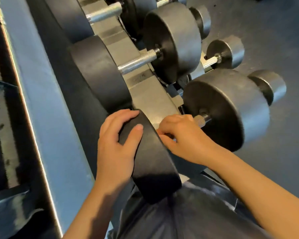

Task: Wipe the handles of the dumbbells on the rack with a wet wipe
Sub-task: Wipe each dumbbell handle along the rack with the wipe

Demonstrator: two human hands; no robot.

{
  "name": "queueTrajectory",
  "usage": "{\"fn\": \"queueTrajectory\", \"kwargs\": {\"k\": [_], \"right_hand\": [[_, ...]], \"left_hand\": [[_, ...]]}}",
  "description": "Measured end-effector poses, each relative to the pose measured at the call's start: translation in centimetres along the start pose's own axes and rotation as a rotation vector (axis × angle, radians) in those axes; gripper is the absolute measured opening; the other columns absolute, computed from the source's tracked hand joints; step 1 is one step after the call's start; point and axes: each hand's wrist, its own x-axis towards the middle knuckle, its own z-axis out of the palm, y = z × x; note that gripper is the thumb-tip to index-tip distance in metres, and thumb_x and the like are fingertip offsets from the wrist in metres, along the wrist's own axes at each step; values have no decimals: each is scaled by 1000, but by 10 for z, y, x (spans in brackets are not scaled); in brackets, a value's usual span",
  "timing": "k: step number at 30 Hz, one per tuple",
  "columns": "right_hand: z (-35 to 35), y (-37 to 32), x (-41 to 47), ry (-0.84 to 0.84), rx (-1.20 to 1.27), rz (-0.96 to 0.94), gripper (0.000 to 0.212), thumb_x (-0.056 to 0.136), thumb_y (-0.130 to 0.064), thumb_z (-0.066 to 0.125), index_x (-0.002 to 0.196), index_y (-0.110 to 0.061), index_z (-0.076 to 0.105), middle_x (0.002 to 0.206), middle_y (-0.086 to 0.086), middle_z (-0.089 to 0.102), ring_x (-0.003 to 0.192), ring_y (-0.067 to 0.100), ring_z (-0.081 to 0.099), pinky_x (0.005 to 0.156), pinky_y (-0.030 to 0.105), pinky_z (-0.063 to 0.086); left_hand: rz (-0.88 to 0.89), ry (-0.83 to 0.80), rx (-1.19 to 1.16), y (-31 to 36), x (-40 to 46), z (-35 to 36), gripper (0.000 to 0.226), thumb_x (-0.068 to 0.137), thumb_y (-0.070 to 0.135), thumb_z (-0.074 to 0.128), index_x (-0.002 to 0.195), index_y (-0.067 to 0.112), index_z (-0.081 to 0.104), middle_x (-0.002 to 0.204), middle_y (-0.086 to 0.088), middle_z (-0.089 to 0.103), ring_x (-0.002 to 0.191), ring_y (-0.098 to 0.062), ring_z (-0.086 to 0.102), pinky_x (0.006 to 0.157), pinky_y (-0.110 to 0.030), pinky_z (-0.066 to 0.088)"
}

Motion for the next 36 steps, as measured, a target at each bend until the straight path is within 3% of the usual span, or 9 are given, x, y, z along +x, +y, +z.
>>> {"fn": "queueTrajectory", "kwargs": {"k": [4, 8, 12, 15, 20, 23, 26, 31, 36], "right_hand": [[4, 16, -28, 90, 111, -192, 27, 87, -29, 49, 94, -19, 73, 103, -7, 66, 105, 11, 54, 95, 25, 35], [17, 28, -40, 146, -94, -412, 17, 80, -13, 54, 82, -15, 71, 93, -4, 67, 108, 20, 57, 102, 35, 37], [28, 25, -43, 293, 14, -370, 16, 84, -14, 55, 82, -12, 71, 93, -1, 68, 107, 16, 55, 105, 27, 32], [20, 18, -35, 308, 145, -235, 15, 87, -20, 54, 87, -17, 68, 96, -6, 66, 95, 11, 56, 92, 26, 34], [-5, 2, -10, 89, 32, -68, 13, 85, -23, 56, 78, -27, 66, 80, -9, 66, 78, 16, 60, 80, 34, 35], [-31, -3, 26, -264, 121, 49, 18, 90, -23, 55, 77, -23, 67, 82, 1, 67, 83, 24, 60, 74, 32, 43], [-44, -8, 67, -620, 64, 82, 19, 84, -18, 65, 100, -9, 70, 100, 10, 67, 95, 28, 60, 81, 33, 47], [-33, -1, 75, -657, 148, 137, 11, 75, -21, 72, 80, -14, 65, 77, 2, 60, 73, 20, 57, 61, 28, 42], [-20, 1, 77, -702, 237, 197, 17, 85, -16, 59, 68, -12, 57, 70, 6, 55, 64, 20, 50, 62, 28, 39]], "left_hand": [[-25, 76, -157, 0, 1, 5, 22, 82, 29, 51, 96, 33, 68, 111, 12, 64, 112, -5, 56, 96, -17, 40], [-78, 114, -222, 1, 0, 7, 26, 85, 18, 46, 94, 25, 69, 112, 3, 65, 112, -7, 56, 93, -13, 40], [-118, 135, -226, 1, 0, 9, 28, 85, 18, 44, 95, 23, 70, 114, 0, 65, 114, -11, 57, 97, -21, 42], [-173, 140, -196, 8, 1, 7, 25, 85, 20, 48, 96, 25, 70, 114, 3, 66, 113, -11, 58, 97, -30, 44], [-240, 151, -134, 42, -10, 18, 17, 84, 19, 70, 94, 32, 71, 100, 11, 69, 99, -8, 64, 84, -26, 51], [-113, 158, 184, 48, -11, 28, 15, 82, 32, 71, 94, 39, 68, 104, 18, 64, 104, -3, 58, 92, -32, 48], [-128, 171, 256, 47, -8, 30, 14, 84, 30, 67, 92, 42, 67, 105, 20, 63, 106, 1, 55, 94, -31, 47], [-140, 173, 335, 50, -8, 32, 13, 86, 35, 62, 87, 48, 63, 108, 22, 60, 110, 0, 53, 90, -23, 42], [-150, 175, 328, 51, -8, 33, 13, 86, 33, 64, 85, 46, 65, 110, 20, 61, 110, 0, 53, 88, -22, 42]]}}
